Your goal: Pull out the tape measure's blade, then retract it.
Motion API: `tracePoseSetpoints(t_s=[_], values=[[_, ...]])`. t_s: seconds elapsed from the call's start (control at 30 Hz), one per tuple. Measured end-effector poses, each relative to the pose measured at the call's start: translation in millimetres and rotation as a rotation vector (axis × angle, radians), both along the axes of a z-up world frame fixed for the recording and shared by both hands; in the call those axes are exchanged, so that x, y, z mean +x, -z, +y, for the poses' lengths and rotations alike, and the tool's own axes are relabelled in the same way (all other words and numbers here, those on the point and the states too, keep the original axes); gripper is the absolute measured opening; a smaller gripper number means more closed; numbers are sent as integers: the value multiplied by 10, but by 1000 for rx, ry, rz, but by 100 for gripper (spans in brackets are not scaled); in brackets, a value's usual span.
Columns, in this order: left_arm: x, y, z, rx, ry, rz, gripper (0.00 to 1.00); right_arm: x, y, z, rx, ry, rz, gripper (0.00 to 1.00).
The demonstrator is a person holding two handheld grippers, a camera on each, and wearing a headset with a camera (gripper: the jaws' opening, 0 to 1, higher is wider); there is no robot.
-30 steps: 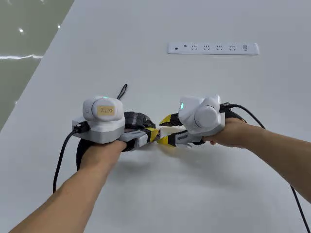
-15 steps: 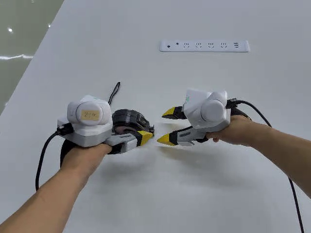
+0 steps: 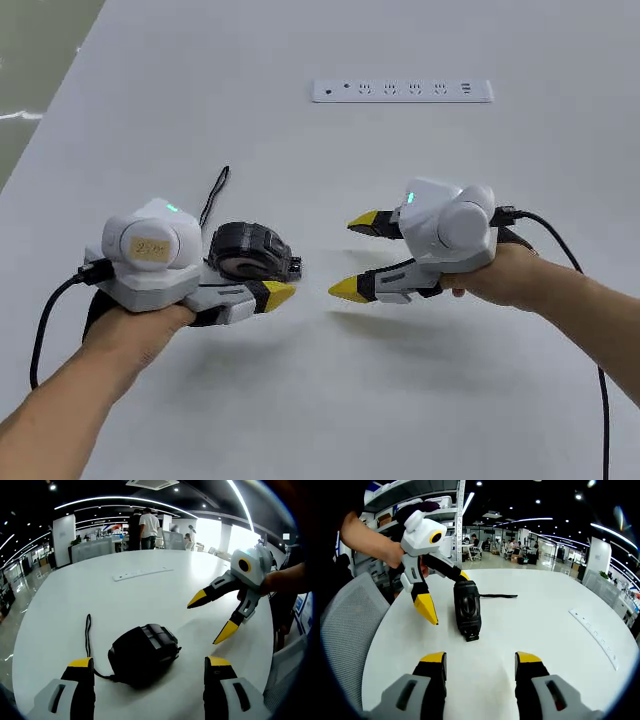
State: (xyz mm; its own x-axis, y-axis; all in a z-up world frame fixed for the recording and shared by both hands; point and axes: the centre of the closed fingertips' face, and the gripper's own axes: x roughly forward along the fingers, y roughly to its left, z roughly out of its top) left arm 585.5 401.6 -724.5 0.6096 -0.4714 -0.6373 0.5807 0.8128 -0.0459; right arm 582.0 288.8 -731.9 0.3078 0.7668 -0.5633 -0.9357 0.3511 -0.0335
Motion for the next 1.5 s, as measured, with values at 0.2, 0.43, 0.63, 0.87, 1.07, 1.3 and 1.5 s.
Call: tracePoseSetpoints(t_s=[0.2, 0.43, 0.63, 0.87, 1.07, 1.3, 1.5], values=[[-63, -67, -19, -33, 49, -18, 92, -23, -99, -206, 34, 74, -6, 62], [-103, -156, -29, -44, 86, -42, 94, -92, -201, -402, 58, 151, -20, 68], [-119, -171, -17, -49, 102, -47, 96, -119, -232, -467, 66, 177, -25, 75], [-178, -286, 50, -78, 123, -67, 100, -229, -285, -697, 91, 256, -20, 83], [-221, -322, 73, -81, 145, -74, 100, -312, -285, -831, 90, 287, -24, 88], [-275, -377, 75, -91, 174, -88, 100, -433, -269, -956, 81, 313, -10, 95], [-358, -379, 94, -94, 183, -89, 100, -521, -268, -1021, 96, 346, 2, 99]])
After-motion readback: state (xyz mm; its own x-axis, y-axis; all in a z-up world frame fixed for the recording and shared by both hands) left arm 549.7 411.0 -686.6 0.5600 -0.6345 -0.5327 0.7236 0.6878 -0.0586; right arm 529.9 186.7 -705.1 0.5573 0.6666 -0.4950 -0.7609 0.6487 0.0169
